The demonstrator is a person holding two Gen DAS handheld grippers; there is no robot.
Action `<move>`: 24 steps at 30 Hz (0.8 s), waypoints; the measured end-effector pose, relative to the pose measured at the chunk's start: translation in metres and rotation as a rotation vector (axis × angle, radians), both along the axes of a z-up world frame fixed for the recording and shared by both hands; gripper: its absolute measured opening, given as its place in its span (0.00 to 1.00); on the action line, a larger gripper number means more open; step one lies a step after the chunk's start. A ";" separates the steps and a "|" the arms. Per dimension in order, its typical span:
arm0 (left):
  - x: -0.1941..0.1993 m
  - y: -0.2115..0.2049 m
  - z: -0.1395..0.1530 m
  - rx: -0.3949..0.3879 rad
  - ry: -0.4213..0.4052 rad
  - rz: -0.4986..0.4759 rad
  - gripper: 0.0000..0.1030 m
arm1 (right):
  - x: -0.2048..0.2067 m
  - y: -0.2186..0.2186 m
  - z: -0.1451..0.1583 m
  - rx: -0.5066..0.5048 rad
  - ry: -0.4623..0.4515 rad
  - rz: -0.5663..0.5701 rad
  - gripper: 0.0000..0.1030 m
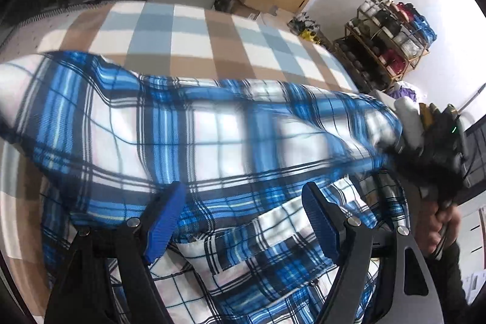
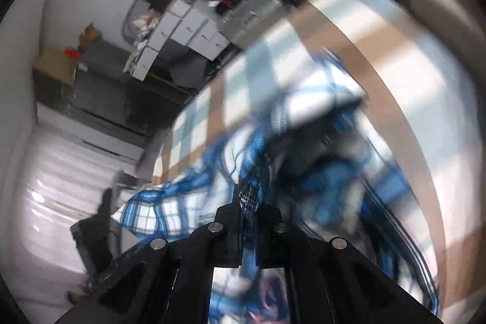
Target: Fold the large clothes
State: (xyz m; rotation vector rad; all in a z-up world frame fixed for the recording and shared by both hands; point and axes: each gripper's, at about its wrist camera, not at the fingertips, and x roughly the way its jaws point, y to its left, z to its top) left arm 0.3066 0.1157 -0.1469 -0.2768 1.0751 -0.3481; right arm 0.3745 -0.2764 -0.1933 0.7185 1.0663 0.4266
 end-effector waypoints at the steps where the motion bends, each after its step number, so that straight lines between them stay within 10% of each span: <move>1: 0.000 -0.002 -0.003 0.006 0.011 -0.013 0.73 | -0.002 -0.003 -0.015 -0.035 0.042 -0.004 0.07; 4: -0.008 -0.008 -0.007 0.074 0.022 -0.040 0.73 | -0.008 0.005 -0.018 -0.149 0.068 0.055 0.15; 10: -0.025 -0.005 0.009 0.127 0.022 -0.075 0.73 | -0.043 0.044 0.064 -0.574 -0.157 0.182 0.32; 16: -0.026 0.006 0.078 0.131 -0.114 -0.086 0.73 | -0.020 0.081 0.128 -0.677 -0.370 0.204 0.61; 20: 0.015 0.006 0.082 0.237 -0.138 -0.053 0.73 | 0.037 0.112 0.105 -0.787 -0.325 0.247 0.59; 24: 0.038 0.031 0.020 0.207 0.064 -0.001 0.73 | 0.066 0.109 0.034 -0.965 -0.192 0.304 0.54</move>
